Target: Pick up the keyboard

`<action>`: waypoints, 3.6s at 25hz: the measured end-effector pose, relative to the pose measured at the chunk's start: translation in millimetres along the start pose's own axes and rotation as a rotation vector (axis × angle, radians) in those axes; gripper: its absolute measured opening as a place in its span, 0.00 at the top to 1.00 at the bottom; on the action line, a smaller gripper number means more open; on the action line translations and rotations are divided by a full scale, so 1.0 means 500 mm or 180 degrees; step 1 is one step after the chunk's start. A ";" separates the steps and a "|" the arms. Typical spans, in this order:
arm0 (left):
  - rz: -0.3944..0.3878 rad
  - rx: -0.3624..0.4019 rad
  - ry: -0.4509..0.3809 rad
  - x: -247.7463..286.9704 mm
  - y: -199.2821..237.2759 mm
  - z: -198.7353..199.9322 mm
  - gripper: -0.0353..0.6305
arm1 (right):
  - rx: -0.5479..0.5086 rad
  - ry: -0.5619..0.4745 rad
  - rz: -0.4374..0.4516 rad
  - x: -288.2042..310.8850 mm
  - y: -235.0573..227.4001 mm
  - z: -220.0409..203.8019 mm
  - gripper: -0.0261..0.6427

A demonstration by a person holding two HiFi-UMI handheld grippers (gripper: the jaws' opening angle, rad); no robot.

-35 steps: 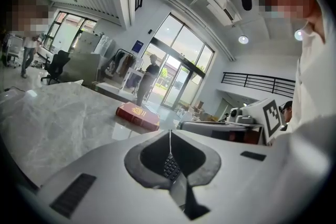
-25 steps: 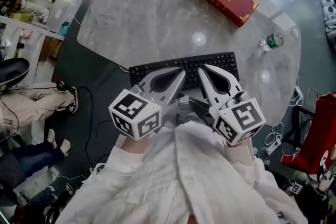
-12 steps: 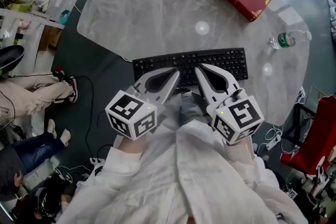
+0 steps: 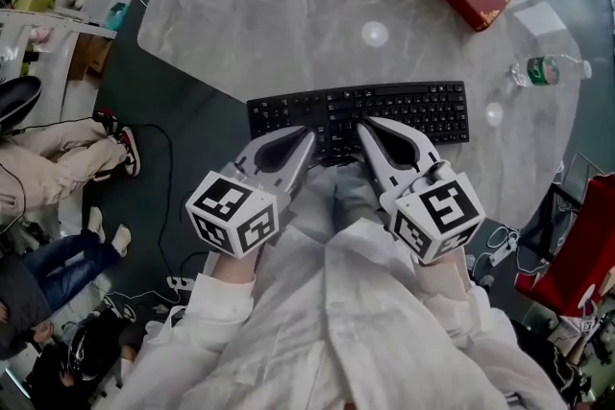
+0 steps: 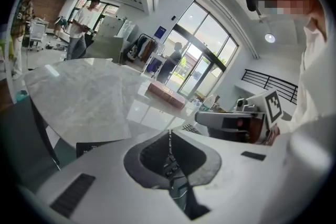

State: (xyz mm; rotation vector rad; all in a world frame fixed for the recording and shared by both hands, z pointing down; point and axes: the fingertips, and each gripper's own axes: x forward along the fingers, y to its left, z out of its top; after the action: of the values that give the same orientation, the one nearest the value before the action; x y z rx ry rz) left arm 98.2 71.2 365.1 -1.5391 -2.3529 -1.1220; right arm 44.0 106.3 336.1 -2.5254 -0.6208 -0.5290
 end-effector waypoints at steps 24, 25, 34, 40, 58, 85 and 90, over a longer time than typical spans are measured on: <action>0.0426 -0.0359 0.0284 -0.027 0.133 -0.083 0.89 | 0.0053 0.0295 0.0024 0.030 -0.004 -0.059 0.91; 0.0420 -0.0375 0.0292 -0.027 0.135 -0.085 0.85 | 0.0065 0.0299 0.0016 0.029 -0.005 -0.062 0.91; 0.0553 -0.0436 0.0348 -0.031 0.162 -0.100 0.72 | 0.0086 0.0353 0.0020 0.028 -0.017 -0.069 0.91; 0.0699 -0.0456 0.0445 -0.040 0.188 -0.120 0.61 | 0.0090 0.0358 0.0009 0.028 -0.018 -0.071 0.91; 0.0842 -0.0653 0.0682 -0.043 0.237 -0.171 0.52 | 0.0139 0.0365 -0.0071 0.021 -0.036 -0.073 0.91; 0.0263 -0.1012 0.0928 -0.010 0.245 -0.206 0.51 | 0.0228 0.0369 -0.0420 -0.006 -0.116 -0.093 0.91; 0.0211 -0.1068 0.0947 -0.005 0.239 -0.206 0.52 | 0.0216 0.0386 -0.0619 -0.030 -0.156 -0.098 0.91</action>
State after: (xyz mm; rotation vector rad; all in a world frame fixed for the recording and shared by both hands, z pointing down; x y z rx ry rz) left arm 168.9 29.5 499.9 -1.4059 -1.9814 -1.6653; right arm -20.6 136.0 396.7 -2.3628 -0.8288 -0.7119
